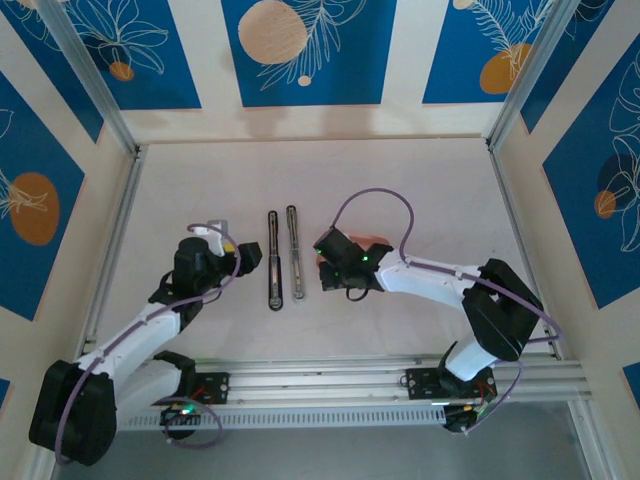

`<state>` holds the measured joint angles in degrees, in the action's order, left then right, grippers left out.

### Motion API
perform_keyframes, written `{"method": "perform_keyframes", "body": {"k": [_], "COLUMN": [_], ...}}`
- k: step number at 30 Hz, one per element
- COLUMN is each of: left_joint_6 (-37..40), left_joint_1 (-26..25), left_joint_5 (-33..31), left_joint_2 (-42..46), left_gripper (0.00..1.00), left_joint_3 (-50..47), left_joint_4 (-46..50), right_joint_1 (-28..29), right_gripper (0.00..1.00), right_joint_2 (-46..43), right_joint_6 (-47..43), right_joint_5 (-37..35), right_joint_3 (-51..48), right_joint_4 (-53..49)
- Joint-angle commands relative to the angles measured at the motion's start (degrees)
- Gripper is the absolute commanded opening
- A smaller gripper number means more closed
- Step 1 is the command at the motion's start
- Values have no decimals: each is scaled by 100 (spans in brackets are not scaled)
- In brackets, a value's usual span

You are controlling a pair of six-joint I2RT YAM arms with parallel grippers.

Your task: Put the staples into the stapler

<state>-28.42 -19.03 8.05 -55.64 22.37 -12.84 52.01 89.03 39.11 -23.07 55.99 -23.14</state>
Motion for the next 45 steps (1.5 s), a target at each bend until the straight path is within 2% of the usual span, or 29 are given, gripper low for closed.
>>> {"method": "perform_keyframes", "body": {"k": [1,16,45], "left_joint_6": [-48,-57,4], "left_joint_1": [-49,-49,-50], "left_joint_5": [-214,-485,-566], "left_joint_2": [154,519,484], "left_gripper": [83,83,84], "left_joint_3": [-149,-356,-374], "left_joint_4": [115,230,194], "right_joint_1": [330,902,873], "right_gripper": [11,11,11], "right_joint_2": [-79,1196,1722], "right_joint_6": [132,580,600], "right_joint_5": [-315,-496,-541], "right_joint_3": [247,1369,1625], "right_joint_4": [45,-395,-404]}}
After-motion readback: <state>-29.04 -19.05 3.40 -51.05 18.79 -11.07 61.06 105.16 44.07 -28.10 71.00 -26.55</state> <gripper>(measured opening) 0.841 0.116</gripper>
